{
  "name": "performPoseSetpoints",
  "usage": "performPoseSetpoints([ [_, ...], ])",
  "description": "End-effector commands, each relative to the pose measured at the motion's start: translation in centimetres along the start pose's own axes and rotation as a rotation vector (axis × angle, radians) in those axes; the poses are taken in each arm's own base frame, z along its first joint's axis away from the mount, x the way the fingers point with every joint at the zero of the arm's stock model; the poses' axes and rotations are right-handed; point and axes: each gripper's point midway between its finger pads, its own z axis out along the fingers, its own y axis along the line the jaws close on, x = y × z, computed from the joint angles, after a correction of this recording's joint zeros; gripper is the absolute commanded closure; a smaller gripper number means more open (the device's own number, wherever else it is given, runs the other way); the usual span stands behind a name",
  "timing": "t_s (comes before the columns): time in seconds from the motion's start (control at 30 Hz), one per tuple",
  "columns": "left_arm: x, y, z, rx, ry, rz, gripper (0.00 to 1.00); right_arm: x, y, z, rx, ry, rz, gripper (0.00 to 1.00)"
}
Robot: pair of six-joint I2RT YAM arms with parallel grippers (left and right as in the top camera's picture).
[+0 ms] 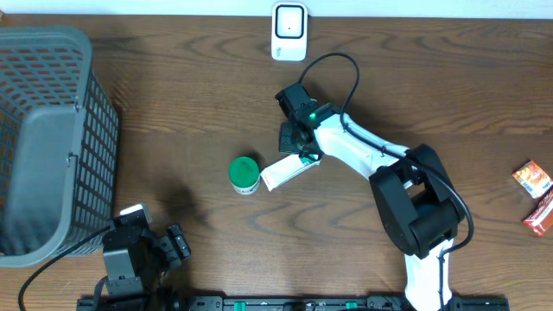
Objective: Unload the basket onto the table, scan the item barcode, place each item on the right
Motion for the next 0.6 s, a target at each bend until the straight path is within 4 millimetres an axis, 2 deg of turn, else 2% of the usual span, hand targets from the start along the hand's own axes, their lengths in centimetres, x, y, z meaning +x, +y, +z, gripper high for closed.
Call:
performPoseSetpoints([
  [0.0, -0.1, -0.2, -0.2, 0.009, -0.004, 0.005, 0.14, -0.7, -2.7, -0.4, 0.108, -0.023, 0.003, 0.99],
  [0.2, -0.1, -0.2, -0.2, 0.009, -0.004, 0.005, 0.14, -0.7, -3.3, -2.9, 0.118, -0.015, -0.006, 0.99],
  [0.33, -0.1, -0.2, -0.2, 0.009, -0.004, 0.005, 0.14, -1.4, -4.2, -6.2, 0.158, -0.067, -0.018, 0.99],
  [0.37, -0.1, -0.2, -0.2, 0.009, -0.004, 0.005, 0.14, -1.6, -4.2, -7.1, 0.155, -0.083, -0.046, 0.96],
  [0.4, -0.1, -0.2, -0.2, 0.009, -0.004, 0.005, 0.14, -1.8, -4.0, -7.7, 0.147, -0.092, -0.079, 0.87],
  [0.43, -0.1, -0.2, -0.2, 0.009, -0.004, 0.005, 0.14, -1.9, -3.7, -8.8, 0.128, -0.1, -0.141, 0.64],
  [0.47, -0.1, -0.2, -0.2, 0.009, -0.004, 0.005, 0.14, -1.8, -3.5, -9.5, 0.114, -0.099, -0.187, 0.46],
  [0.53, -0.1, -0.2, -0.2, 0.009, -0.004, 0.005, 0.14, -1.0, -3.1, -10.8, 0.074, -0.069, -0.316, 0.01],
  [0.57, -0.1, -0.2, -0.2, 0.01, -0.003, 0.005, 0.14, 0.2, -2.8, -11.6, 0.039, -0.023, -0.427, 0.01],
])
